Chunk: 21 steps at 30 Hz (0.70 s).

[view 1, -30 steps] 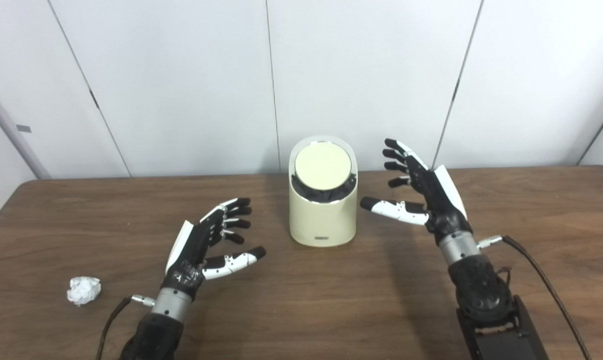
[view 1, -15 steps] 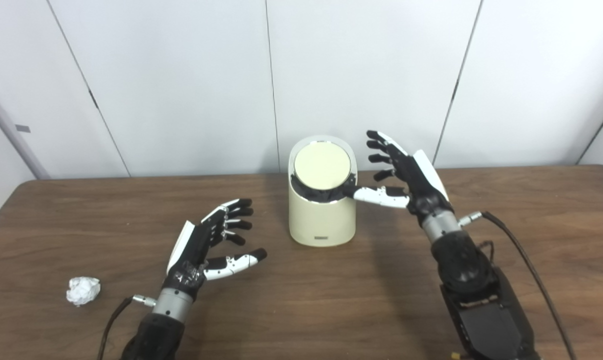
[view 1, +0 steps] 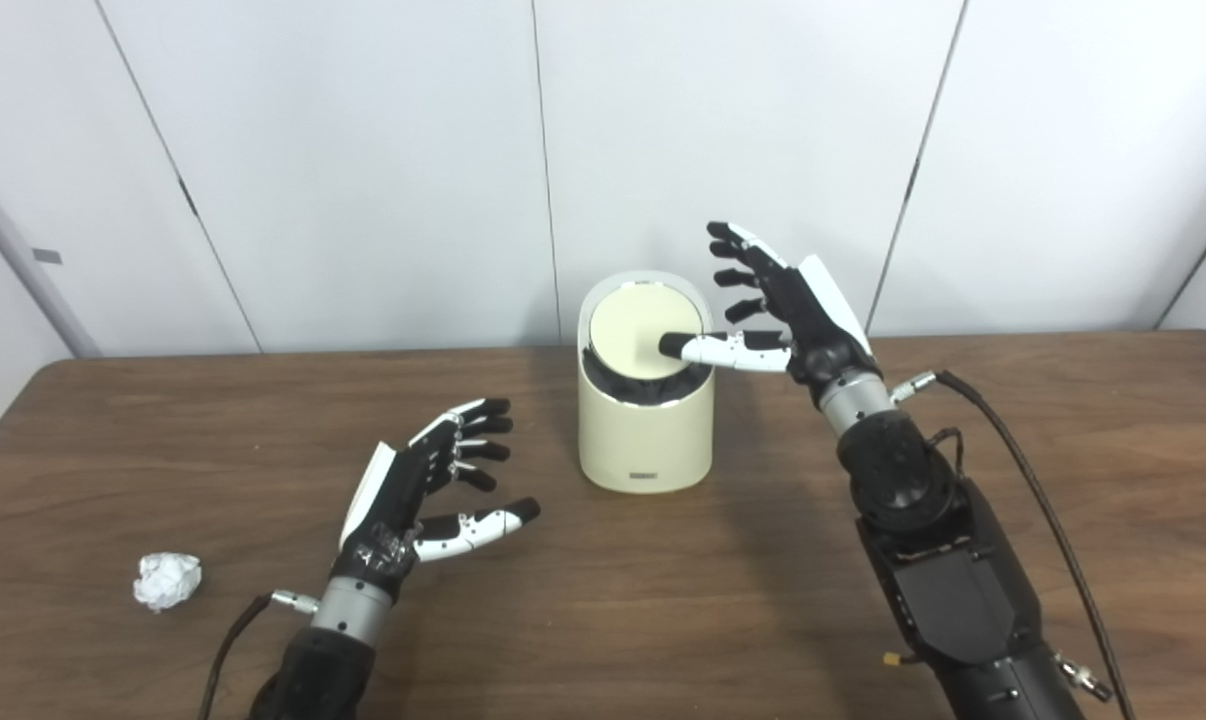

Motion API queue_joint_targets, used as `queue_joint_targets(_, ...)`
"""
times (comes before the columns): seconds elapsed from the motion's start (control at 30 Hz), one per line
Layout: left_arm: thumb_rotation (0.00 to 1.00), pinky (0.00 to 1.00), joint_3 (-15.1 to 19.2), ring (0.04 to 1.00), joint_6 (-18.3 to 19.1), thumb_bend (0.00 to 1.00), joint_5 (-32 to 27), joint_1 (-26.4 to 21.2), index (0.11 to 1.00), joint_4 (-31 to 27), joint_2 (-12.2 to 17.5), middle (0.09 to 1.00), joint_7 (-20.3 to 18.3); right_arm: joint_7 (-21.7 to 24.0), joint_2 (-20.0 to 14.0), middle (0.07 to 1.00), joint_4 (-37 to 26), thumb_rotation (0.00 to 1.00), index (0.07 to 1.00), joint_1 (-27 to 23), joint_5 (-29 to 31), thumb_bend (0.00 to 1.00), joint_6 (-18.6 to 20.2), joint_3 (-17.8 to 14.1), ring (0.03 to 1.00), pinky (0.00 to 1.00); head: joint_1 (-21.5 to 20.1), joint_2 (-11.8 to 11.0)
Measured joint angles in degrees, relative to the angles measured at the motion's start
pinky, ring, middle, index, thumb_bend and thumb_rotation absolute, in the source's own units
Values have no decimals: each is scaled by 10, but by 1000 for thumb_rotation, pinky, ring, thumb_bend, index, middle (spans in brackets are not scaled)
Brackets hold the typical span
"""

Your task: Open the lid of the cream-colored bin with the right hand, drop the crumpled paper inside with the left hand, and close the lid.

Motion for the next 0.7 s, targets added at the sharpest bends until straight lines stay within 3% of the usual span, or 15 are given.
queue_joint_targets(0.2,86,587,0,718,0,727,0,0,828,0,-5,794,0,6,-1,885,5,440,918,-13,-9,833,13,12,783,601,1,2)
queue_joint_targets(0.7,65,571,0,707,-1,727,0,1,824,0,-7,787,-1,5,-1,894,47,430,914,-37,-25,844,12,27,804,615,2,6)
